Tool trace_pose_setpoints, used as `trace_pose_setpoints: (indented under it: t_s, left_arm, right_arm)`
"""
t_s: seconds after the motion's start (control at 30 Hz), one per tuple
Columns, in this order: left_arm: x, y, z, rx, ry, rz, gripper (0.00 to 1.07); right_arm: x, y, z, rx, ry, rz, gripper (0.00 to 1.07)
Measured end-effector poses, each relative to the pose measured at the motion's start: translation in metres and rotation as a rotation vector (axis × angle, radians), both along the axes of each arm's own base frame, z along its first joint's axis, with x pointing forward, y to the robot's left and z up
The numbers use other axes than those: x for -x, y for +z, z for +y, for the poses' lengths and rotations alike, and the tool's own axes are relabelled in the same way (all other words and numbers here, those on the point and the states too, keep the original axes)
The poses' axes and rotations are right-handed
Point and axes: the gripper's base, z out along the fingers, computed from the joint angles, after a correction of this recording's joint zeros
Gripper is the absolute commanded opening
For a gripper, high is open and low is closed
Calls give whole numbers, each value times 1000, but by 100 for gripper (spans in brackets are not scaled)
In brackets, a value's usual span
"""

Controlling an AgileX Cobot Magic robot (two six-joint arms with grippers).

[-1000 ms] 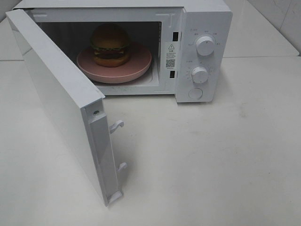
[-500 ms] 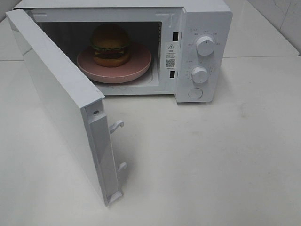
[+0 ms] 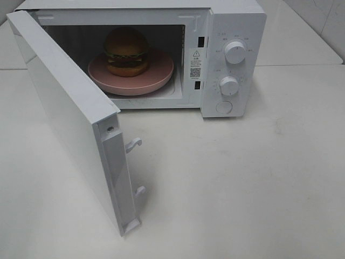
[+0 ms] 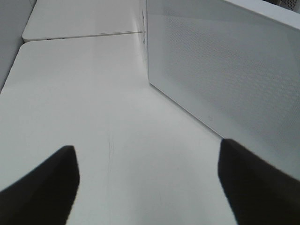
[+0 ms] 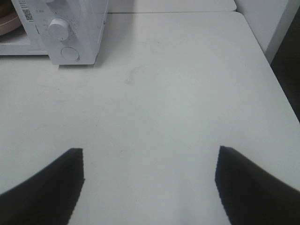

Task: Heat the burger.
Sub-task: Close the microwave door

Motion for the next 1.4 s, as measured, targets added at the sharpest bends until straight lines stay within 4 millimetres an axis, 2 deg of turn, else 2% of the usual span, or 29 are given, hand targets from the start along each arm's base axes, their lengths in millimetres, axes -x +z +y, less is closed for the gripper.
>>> trace_pose_setpoints:
  t_s: [0.03,0.07,0.1,0.13,0.17,0.2,0.23,0.27,0.3,0.33,0.37,0.4,0.47,0.5,0.57,0.6,0.63,0.7,0.73,1.03,1.4]
  left_arm:
    - [-9,2,-1,3,2,3,41]
    - [-17,4,-1,8,5,-3,36]
    - [-17,4,-1,8,5,-3,36]
    - [-22,5,-2,9,6,-4,26]
    - [-28,6,-2,11,7,-3,21]
    - [-28,6,-2,11,7,-3,21]
    - [-38,7,-3,12,9,3,12]
    - [-48,7,-3,13,11,16,7]
    - [-48,7,-3,13,11,16,7]
    - [-54,6,-4,12,12,24,0]
    - [-66,5,-4,10,14,45,0]
    - [-66,5,-4,10,14,45,0]
    - [-83,3,-5,9,18,48,0]
    - [-83,3,-5,9,18,48,0]
    - [-101,2,-6,13,26,9,0]
    - [-101,2,-6,13,26,9,0]
    - [-112,-4,-6,16,33,-27,0]
    - [-117,-8,-6,17,37,-48,0]
    - [-127,-16,-6,20,45,-91,0]
    - [-156,-48,-6,20,70,-243,0]
    - [-189,-80,-11,-50,8,-254,0]
  right_arm:
    - [0,0,0,0,0,0,76]
    - [0,0,0,0,0,0,76]
    - [0,0,0,0,0,0,76]
    - [0,0,0,0,0,0,76]
    - [0,0,0,0,0,0,76]
    - [0,0,0,0,0,0,76]
    - [0,0,0,0,0,0,76]
    - [0,0,0,0,0,0,76]
    - [0,0,0,0,0,0,76]
    - [0,0,0,0,0,0,76]
    - [0,0,0,0,0,0,76]
    - [0,0,0,0,0,0,76]
    - [0,0,0,0,0,0,76]
    - [0,0,0,0,0,0,76]
    - [0,0,0,0,0,0,76]
    - [0,0,0,0,0,0,76]
    - [0,0,0,0,0,0,76]
    - [0,0,0,0,0,0,76]
    - [0,0,0,0,0,0,76]
    - [0,0,0,0,0,0,76]
    - [0,0,0,0,0,0,76]
